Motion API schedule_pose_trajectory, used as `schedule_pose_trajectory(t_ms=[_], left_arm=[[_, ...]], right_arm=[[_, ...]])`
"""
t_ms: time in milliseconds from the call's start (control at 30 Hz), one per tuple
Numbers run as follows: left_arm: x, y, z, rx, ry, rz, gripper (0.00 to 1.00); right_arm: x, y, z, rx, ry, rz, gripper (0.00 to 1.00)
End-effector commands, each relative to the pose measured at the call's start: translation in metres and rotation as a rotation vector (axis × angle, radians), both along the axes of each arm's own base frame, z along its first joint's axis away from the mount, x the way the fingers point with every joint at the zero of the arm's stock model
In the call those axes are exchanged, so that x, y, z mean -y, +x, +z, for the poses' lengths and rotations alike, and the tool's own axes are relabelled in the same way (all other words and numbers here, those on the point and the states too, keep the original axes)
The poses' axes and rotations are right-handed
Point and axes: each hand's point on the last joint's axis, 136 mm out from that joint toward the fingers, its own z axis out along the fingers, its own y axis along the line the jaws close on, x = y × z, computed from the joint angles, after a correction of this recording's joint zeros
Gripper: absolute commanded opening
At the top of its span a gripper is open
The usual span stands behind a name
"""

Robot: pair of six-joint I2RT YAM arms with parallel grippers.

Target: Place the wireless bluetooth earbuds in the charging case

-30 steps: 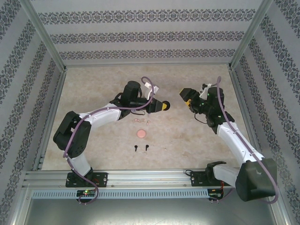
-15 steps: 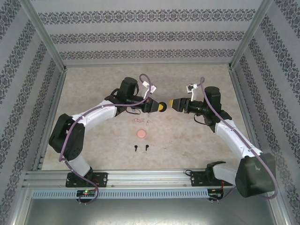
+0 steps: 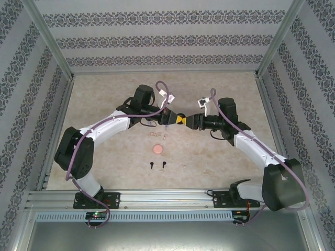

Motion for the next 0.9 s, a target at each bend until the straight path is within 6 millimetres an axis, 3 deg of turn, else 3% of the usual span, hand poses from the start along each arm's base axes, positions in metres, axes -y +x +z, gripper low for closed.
schedule_pose_trajectory(t_ms=[0,167,367,600,867], left_arm=[[0.0,-0.008,0.031,0.057,-0.052,-0.049,0.0],[-0.001,-0.009,0.034,0.067,-0.057,-0.05,0.0],[-0.001,-0.009,0.032,0.071,-0.058,-0.046,0.0],[0.001,-0.01,0.038,0.072,-0.081,-0.058,0.0],[0.004,-0.009,0.044,0.073,-0.102,-0.066,0.0]], right_arm=[[0.012,0.014,-0.007,0.02,-0.021,-0.05,0.45],[0.021,0.018,-0.013,-0.006,-0.026,-0.088,0.43],[0.022,0.005,0.004,0.003,0.011,-0.089,0.44],[0.011,-0.016,0.022,0.01,0.082,0.005,0.44],[0.001,-0.017,0.021,0.001,0.081,0.043,0.41]])
